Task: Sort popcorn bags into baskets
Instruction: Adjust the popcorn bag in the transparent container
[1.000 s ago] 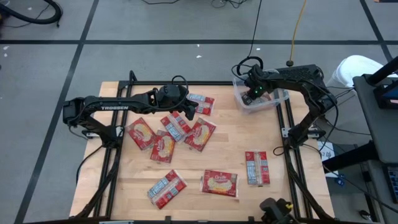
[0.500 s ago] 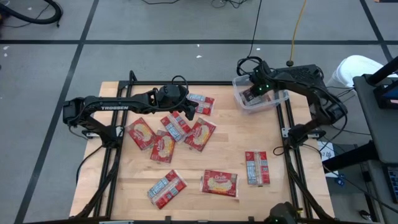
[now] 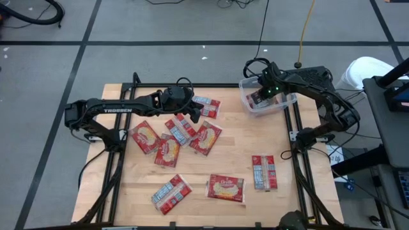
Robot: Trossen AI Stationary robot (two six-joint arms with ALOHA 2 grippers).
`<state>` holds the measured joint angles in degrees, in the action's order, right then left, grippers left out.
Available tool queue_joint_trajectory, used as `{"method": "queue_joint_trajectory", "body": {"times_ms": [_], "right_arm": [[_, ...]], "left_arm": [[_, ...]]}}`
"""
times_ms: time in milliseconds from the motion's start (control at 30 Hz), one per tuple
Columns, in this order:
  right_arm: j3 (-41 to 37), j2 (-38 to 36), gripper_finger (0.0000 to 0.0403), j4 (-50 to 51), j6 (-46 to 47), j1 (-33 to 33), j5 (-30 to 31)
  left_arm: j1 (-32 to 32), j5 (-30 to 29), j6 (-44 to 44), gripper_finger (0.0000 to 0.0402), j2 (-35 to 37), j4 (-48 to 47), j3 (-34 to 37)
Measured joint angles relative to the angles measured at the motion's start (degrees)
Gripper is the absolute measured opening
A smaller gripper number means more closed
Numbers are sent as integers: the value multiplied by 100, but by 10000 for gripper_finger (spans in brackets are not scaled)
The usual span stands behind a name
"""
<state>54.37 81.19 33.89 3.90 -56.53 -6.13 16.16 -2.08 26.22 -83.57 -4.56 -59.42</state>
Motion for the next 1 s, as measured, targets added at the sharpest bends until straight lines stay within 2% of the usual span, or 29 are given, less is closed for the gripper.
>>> {"method": "queue_joint_trajectory", "body": {"times_ms": [1000], "right_arm": [[15,-973,0,-19,596,2,162]], "left_arm": [[256,4,-68,26,0,5,0]]}}
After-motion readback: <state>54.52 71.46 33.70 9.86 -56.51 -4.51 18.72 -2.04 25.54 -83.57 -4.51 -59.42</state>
